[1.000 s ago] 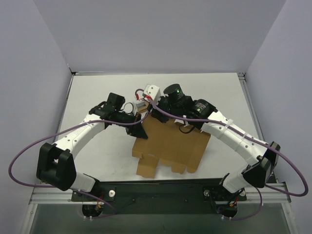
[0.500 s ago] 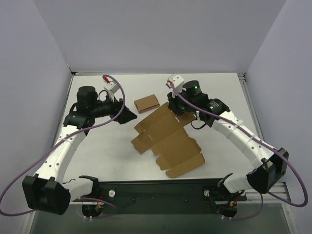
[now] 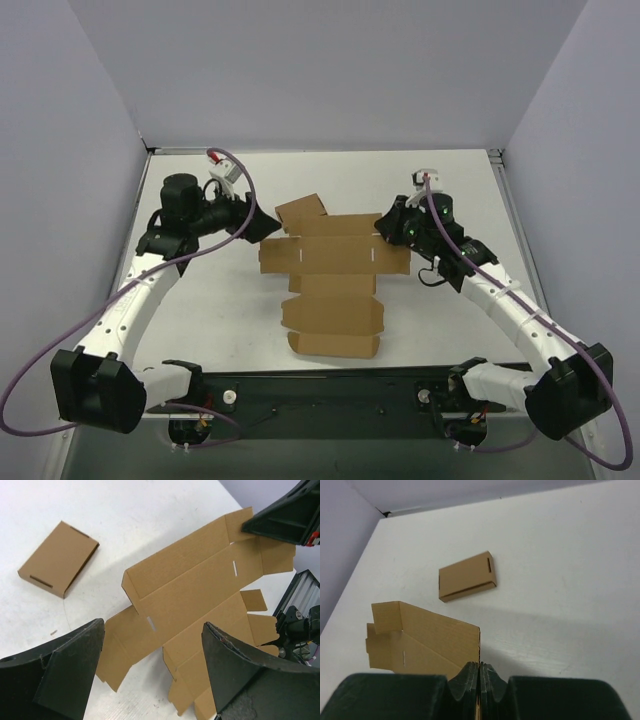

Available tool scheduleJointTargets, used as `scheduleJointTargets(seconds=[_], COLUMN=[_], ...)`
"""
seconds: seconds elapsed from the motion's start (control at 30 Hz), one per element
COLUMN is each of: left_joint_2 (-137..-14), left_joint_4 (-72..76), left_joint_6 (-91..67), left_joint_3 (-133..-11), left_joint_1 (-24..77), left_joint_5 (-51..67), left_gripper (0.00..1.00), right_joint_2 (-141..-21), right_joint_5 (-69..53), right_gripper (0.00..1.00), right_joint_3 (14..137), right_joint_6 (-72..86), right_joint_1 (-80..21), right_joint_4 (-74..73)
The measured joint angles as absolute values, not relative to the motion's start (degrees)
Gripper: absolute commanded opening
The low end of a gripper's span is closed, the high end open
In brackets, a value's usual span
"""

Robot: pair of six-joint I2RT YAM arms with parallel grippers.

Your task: Fold the paper box

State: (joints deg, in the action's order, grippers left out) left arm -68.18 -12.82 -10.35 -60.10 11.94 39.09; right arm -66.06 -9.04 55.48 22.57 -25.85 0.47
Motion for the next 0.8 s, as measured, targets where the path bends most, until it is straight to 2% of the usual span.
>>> scheduleJointTargets(seconds=[0.23, 0.47, 0.63, 0.7, 0.8], left_joint_2=[-72.31, -80.14, -84.95, -86.19, -87.48], left_joint_4=[-11.7, -13.37, -14.52, -14.48, -14.41], left_joint_6=[-11.6, -9.39, -9.98, -10.39, -11.16], left_joint_3=[-56.9, -57.1, -57.47, -57.49, -57.49], left_joint_1=[13.89, 20.38, 20.4, 20.43, 20.47], left_joint_5=[37.58, 31.99, 29.69, 29.76, 29.78], left_gripper=[0.88, 0.87, 0.8, 0.72, 0.68], right_joint_2=[-65.3, -63.48, -62.98, -62.98, -62.98], right_joint_5=[-9.67, -12.6, -14.98, -15.73, -16.6], right_gripper=[0.0, 0.0, 0.0, 0.0, 0.0], right_joint_3=[39.77, 34.37, 33.17, 32.84, 32.36], right_joint_6=[27.38, 27.66, 27.66, 27.66, 27.64], right_joint_1=[-25.54, -25.19, -25.1, -25.1, -25.1], right_joint_4=[11.29, 20.91, 24.99, 26.09, 26.94])
